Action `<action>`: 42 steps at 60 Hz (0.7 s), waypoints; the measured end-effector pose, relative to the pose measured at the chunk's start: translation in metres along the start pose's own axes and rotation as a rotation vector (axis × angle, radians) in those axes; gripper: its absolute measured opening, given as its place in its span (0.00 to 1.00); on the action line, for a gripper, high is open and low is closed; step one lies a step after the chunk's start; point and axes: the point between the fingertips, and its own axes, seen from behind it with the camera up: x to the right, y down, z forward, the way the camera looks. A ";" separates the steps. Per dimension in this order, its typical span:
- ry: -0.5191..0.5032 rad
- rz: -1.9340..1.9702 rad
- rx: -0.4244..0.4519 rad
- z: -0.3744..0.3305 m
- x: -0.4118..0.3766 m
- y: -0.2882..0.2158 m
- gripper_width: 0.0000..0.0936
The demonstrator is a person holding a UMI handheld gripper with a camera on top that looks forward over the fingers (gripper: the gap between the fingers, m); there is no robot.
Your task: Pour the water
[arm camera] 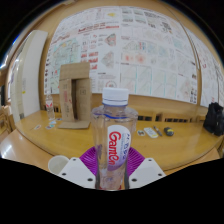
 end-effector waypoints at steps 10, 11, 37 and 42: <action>-0.031 0.032 -0.054 0.026 -0.007 0.054 0.34; -0.033 0.032 -0.060 0.028 -0.008 0.058 0.34; 0.031 -0.015 -0.126 0.007 0.000 0.076 0.90; 0.066 -0.016 -0.141 -0.022 -0.001 0.068 0.92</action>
